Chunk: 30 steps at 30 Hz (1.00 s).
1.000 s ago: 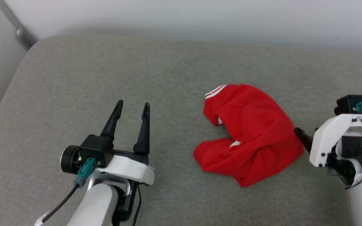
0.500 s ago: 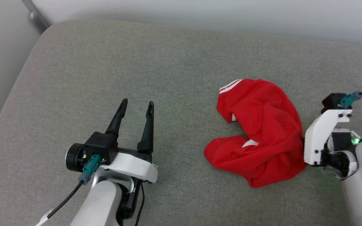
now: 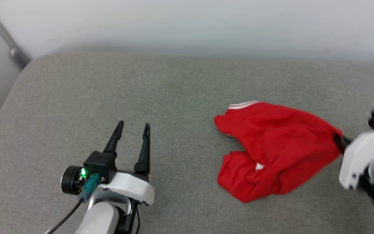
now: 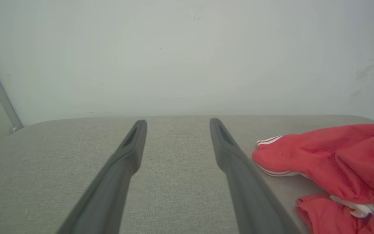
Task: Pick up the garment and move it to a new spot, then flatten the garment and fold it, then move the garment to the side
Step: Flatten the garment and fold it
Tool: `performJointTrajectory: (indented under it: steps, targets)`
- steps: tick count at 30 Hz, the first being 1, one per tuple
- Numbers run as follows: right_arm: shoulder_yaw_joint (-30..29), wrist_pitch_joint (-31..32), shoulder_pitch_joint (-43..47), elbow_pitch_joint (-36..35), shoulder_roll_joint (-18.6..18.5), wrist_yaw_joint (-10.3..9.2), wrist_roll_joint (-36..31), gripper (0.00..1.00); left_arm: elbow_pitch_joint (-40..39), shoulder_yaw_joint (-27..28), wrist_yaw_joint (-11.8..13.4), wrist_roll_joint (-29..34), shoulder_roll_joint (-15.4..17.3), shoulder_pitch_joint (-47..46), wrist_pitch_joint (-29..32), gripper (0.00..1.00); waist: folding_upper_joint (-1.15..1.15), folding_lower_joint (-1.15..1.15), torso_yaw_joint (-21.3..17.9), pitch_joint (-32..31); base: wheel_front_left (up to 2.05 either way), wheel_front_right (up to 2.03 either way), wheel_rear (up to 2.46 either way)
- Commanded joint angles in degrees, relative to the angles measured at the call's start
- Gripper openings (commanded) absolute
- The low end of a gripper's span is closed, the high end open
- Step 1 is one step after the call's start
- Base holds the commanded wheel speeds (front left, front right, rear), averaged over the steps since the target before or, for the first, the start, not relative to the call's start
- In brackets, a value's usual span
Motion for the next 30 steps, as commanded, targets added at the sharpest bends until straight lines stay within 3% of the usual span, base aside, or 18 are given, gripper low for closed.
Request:
performJointTrajectory:
  steps: [1, 5, 9, 10, 11, 21, 25, 30]
  targets:
    - [-1.41, 0.54, 3.53, -1.54, 1.26, -0.02, -0.79, 0.00, -0.22, -0.09, 0.34, 0.06, 0.32, 0.91, 0.23, 1.00, 0.00, 0.00, -1.54, -1.80, 0.00, 0.00, 0.00]
    - [-6.59, 2.42, 15.33, -4.72, 6.18, -0.02, -2.39, 0.00, -0.58, -0.14, 0.78, -0.54, 0.57, 2.69, 0.97, 1.00, 0.00, 0.00, -2.89, -3.79, 0.00, 0.00, 0.00]
    - [-7.04, 2.99, 24.23, -3.05, 9.45, -0.02, -1.97, 0.03, -0.83, -0.13, 1.39, -1.13, 0.79, 4.68, 1.82, 1.00, 0.00, 0.00, -3.84, -5.47, 0.00, 0.00, 0.00]
    - [-6.62, 2.33, 25.12, -2.88, 9.73, -0.02, -1.79, 0.15, -0.88, -0.04, 1.48, -1.13, 0.91, 5.03, 1.88, 1.00, 0.00, 0.00, -4.08, -5.78, 0.00, 0.00, 0.00]
    - [-6.37, 1.53, 26.02, -2.67, 9.95, -0.02, -1.85, 1.00, -0.97, -0.01, 1.56, -1.27, 0.97, 5.45, 2.15, 1.00, 0.00, 0.00, -4.25, -6.06, 0.00, 0.00, 0.00]
    - [-10.30, -16.97, 21.55, -5.31, 10.88, -0.02, -3.83, 1.00, -2.94, -0.05, 2.52, -1.70, 1.67, 7.16, 2.95, 1.00, 0.00, 0.00, -4.96, -6.66, 0.00, 0.00, 0.00]
    - [-9.68, -15.97, 17.47, -4.77, 10.84, -0.02, -4.55, 1.00, -3.83, 0.02, 2.63, -1.67, 1.80, 6.17, 2.97, 1.00, 0.00, 0.00, -4.82, -5.49, 0.00, 0.00, 0.00]
    - [-5.62, -7.07, 8.13, -1.47, 8.12, -0.02, -4.02, 1.00, -4.70, -0.74, 2.05, -1.04, 1.52, 3.63, 2.88, 1.00, 0.00, 0.00, -3.01, -2.46, 0.00, 0.00, 0.00]
